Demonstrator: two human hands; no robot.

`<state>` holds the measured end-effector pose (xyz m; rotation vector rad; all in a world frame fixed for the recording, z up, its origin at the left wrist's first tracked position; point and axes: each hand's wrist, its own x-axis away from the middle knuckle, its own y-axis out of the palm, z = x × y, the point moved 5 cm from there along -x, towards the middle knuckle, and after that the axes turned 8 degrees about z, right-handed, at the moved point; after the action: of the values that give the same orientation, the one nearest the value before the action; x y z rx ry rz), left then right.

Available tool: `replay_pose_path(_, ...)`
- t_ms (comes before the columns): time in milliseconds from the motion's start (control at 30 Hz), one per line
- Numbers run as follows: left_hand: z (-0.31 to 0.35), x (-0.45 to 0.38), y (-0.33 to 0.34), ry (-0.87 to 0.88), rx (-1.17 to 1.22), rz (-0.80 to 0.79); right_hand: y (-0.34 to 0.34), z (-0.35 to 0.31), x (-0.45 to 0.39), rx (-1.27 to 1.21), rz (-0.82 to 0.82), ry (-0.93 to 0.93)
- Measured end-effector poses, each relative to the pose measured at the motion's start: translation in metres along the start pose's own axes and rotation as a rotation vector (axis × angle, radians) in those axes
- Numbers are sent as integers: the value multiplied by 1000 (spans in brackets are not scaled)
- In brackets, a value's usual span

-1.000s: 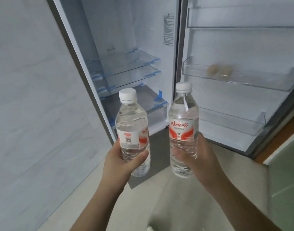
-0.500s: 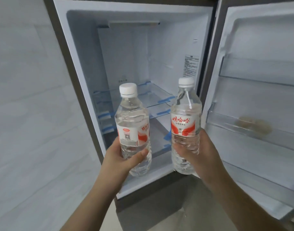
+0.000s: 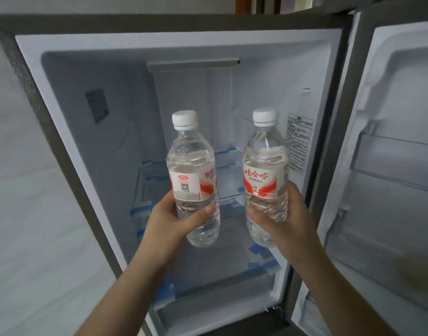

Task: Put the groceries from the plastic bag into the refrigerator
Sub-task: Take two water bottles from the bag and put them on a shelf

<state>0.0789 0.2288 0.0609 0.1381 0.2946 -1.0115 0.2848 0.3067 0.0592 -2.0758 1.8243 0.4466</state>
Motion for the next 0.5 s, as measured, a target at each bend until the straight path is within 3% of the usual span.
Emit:
replay_pose_path(300,-18,-56,6,-29,-129,224,32,52,-65,-7,111,-52)
replay_pose_path(500,-40,-95,-24,-42,-229,348,72,83,-100,8,83,-12)
